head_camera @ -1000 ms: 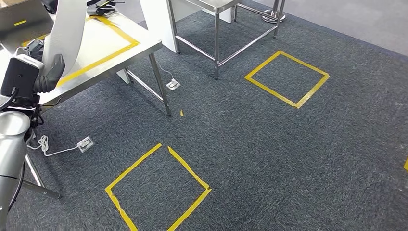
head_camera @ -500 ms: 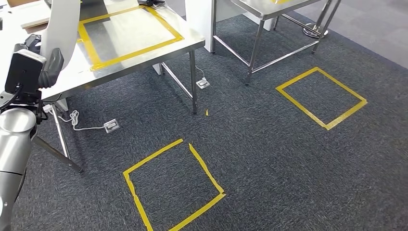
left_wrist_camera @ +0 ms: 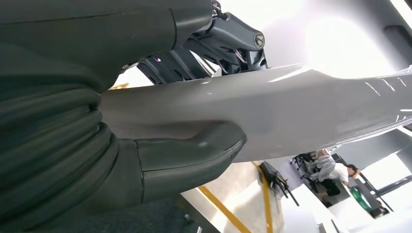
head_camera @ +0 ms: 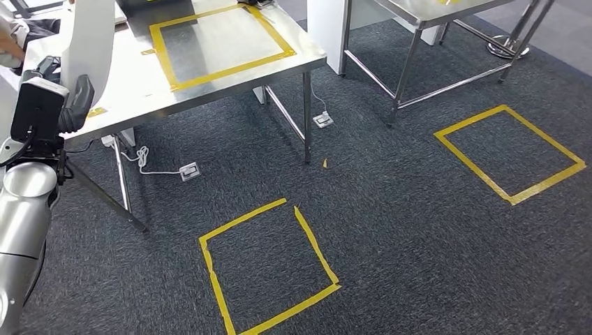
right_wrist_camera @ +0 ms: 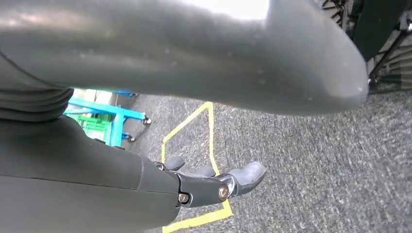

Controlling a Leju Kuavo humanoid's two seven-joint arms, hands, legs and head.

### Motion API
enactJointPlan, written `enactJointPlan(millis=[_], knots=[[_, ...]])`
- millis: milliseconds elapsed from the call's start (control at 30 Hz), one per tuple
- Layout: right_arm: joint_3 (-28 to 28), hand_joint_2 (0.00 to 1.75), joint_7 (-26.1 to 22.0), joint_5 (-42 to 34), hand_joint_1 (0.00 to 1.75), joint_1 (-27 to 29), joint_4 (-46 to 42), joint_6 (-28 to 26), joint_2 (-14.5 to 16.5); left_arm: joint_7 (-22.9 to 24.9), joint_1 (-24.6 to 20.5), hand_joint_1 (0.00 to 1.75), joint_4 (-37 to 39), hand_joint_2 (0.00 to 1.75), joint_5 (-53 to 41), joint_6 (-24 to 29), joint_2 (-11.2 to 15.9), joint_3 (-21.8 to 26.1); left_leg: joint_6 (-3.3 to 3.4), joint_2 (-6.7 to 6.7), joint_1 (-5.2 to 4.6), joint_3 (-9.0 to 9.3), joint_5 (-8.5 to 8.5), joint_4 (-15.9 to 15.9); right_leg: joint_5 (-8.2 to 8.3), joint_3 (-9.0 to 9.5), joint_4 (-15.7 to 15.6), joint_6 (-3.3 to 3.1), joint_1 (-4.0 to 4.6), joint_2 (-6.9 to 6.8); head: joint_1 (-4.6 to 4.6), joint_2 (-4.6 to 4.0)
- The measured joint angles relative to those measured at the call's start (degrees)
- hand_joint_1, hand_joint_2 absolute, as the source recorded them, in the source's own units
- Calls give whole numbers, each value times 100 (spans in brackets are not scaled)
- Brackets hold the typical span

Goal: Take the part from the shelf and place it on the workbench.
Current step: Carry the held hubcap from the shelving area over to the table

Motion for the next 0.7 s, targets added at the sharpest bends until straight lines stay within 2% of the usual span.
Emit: enactJointPlan(millis=[33,67,133,167,233,267,333,367,400,433,467,500,533,567,600,633,700], knots=[[-5,0,0,0,0,-1,0,2,1,-1,7,175,2,175,0,-7,-2,3,13,47,-2,179,196,-344,-18,24,0,10,1,-63,1,0],[-10,0,0,-1,0,-3,0,5,1,-2,7,175,2,175,0,-14,-4,9,35,178,-18,396,366,-764,-39,52,0,27,6,-121,0,0],[-19,0,-5,-2,0,-6,0,10,2,-7,-7,175,0,175,-1,-28,-16,22,125,395,-73,710,537,-1355,-81,98,2,79,39,-233,2,0],[-23,0,-7,-3,0,-7,0,12,2,-9,-12,175,3,175,-4,-33,-22,26,166,437,-98,754,529,-1449,-97,115,-2,107,55,-288,2,0],[-33,0,3,-4,0,-11,0,15,2,-11,-14,175,16,175,-22,-41,-28,31,235,295,-98,755,533,-1467,-124,152,-25,164,72,-406,6,0],[-37,0,9,-4,0,-16,0,15,2,-14,-17,175,22,175,-34,-43,-30,34,263,227,-80,763,542,-1485,-155,161,-2,198,67,-357,9,0],[-50,0,13,-7,0,-21,0,25,1,-17,-35,175,31,175,-52,-43,-48,38,328,101,-34,784,565,-1518,-351,31,315,260,48,-53,25,0],[-58,0,8,-9,0,-15,0,34,1,-19,-44,175,39,175,-54,-43,-72,38,352,39,-23,782,567,-1523,-519,-133,653,281,34,133,36,0],[-68,0,4,-10,0,-5,0,44,1,-18,-48,175,51,175,-55,-44,-95,37,368,-31,-18,777,568,-1521,-696,-341,1055,293,29,232,43,0],[-78,0,5,-10,0,6,0,54,1,-18,-43,175,67,175,-55,-46,-119,37,376,-108,-18,773,566,-1517,-817,-536,1414,300,26,267,49,0],[-86,0,8,-10,0,14,0,61,1,-20,-35,175,81,175,-55,-49,-138,37,378,-191,-18,770,565,-1511,-839,-668,1621,302,23,279,53,0],[-94,0,11,-9,0,16,0,66,1,-22,-27,175,95,175,-54,-51,-148,37,375,-270,-16,770,564,-1502,-737,-693,1596,298,20,288,57,0],[-101,0,15,-9,0,15,0,67,-2,-28,-22,175,105,175,-54,-52,-157,37,368,-330,-14,771,560,-1489,-535,-604,1340,290,16,302,62,0],[-105,0,15,-7,0,10,0,56,-4,-37,-22,175,111,175,-53,-52,-168,37,354,-384,-11,770,552,-1472,-296,-438,940,280,10,327,67,0],[-109,0,14,-6,0,4,0,32,-7,-46,-29,175,120,175,-52,-52,-176,38,329,-429,-19,760,538,-1442,-125,-270,537,271,8,362,72,0],[-112,0,9,-5,0,-2,0,1,-8,-54,-39,175,128,175,-52,-53,-184,41,299,-467,-26,747,528,-1419,-21,-147,245,261,5,389,74,0],[-118,0,2,-14,0,-12,0,-69,-8,-62,-61,175,147,175,-52,-61,-189,48,243,-523,-38,724,516,-1399,1,-75,35,241,12,409,80,0]])
